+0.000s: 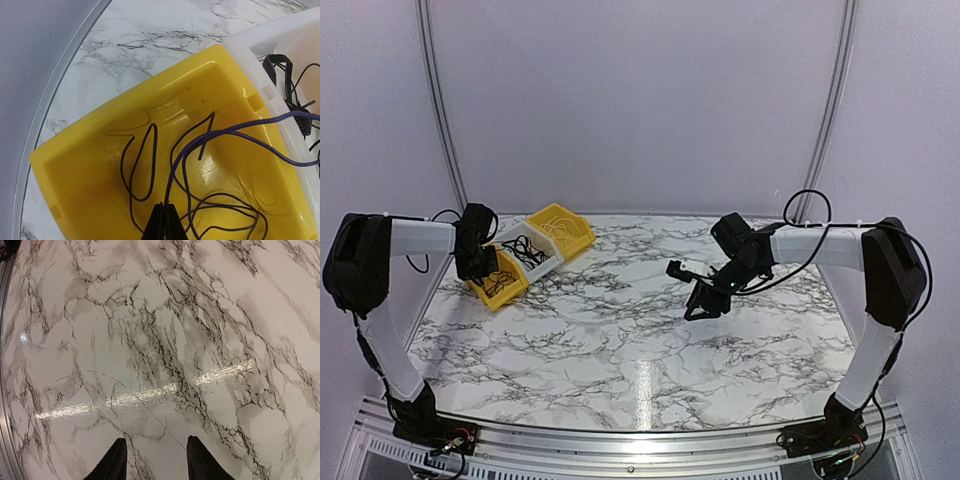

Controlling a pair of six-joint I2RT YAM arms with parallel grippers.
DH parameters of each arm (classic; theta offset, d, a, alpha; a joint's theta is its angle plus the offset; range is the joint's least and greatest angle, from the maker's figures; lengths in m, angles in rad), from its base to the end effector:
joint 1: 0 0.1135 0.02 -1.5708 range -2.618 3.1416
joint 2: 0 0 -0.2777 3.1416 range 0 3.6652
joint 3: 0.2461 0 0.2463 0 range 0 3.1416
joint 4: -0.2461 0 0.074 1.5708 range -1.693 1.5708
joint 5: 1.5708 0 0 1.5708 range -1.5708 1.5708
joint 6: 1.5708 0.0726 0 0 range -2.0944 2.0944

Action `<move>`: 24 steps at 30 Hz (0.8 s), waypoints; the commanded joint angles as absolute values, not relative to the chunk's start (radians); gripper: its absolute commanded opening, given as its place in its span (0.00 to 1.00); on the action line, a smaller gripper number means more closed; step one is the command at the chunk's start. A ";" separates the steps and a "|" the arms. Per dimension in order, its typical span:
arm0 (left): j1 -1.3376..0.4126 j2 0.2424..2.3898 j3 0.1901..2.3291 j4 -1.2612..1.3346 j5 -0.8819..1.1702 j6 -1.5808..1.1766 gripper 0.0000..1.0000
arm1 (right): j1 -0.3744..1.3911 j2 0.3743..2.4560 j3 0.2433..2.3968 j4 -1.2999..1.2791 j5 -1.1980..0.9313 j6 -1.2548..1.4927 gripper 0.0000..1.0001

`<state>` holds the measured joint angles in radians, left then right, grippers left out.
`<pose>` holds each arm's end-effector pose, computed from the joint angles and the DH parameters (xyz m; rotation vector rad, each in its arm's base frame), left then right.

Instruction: Untangle the cables

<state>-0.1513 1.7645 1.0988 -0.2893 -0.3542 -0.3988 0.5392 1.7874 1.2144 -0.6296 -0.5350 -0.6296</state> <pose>0.3799 -0.0325 0.1697 -0.4408 2.4143 0.2104 0.2917 0.2177 0.1783 -1.5851 2.1497 0.7079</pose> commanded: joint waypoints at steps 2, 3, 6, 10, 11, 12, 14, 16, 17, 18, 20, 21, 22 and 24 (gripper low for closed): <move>-0.146 1.800 1.139 -0.299 -0.242 -0.399 0.00 | 0.555 1.790 1.229 -0.636 -0.520 -0.641 0.42; -0.146 1.788 1.135 -0.301 -0.230 -0.401 0.00 | 0.555 1.787 1.228 -0.635 -0.517 -0.640 0.42; -0.146 1.729 1.107 -0.308 -0.202 -0.410 0.00 | 0.555 1.780 1.226 -0.633 -0.517 -0.640 0.42; -0.146 1.632 1.083 -0.336 -0.197 -0.412 0.10 | 0.557 1.774 1.227 -0.639 -0.516 -0.647 0.42; -0.146 1.610 1.084 -0.346 -0.202 -0.413 0.15 | 0.557 1.771 1.227 -0.639 -0.516 -0.648 0.42; -0.146 1.589 1.088 -0.367 -0.210 -0.412 0.19 | 0.556 1.768 1.227 -0.639 -0.516 -0.648 0.42; -0.146 1.545 1.098 -0.397 -0.230 -0.406 0.28 | 0.558 1.763 1.227 -0.638 -0.516 -0.647 0.42; -0.146 1.498 1.113 -0.426 -0.253 -0.396 0.36 | 0.557 1.759 1.231 -0.640 -0.513 -0.646 0.42; -0.146 1.473 1.120 -0.438 -0.266 -0.389 0.39 | 0.557 1.755 1.233 -0.642 -0.504 -0.646 0.42; -0.146 1.446 1.127 -0.445 -0.274 -0.377 0.41 | 0.554 1.749 1.236 -0.642 -0.502 -0.644 0.42; -0.146 1.394 1.146 -0.449 -0.281 -0.338 0.45 | 0.539 1.732 1.248 -0.643 -0.506 -0.636 0.42; -0.146 1.366 1.157 -0.448 -0.276 -0.316 0.46 | 0.524 1.721 1.260 -0.645 -0.512 -0.629 0.42; -0.147 1.345 1.170 -0.440 -0.265 -0.291 0.48 | 0.504 1.709 1.273 -0.647 -0.523 -0.624 0.42; -0.147 1.307 1.210 -0.427 -0.252 -0.234 0.48 | 0.451 1.684 1.311 -0.648 -0.548 -0.604 0.42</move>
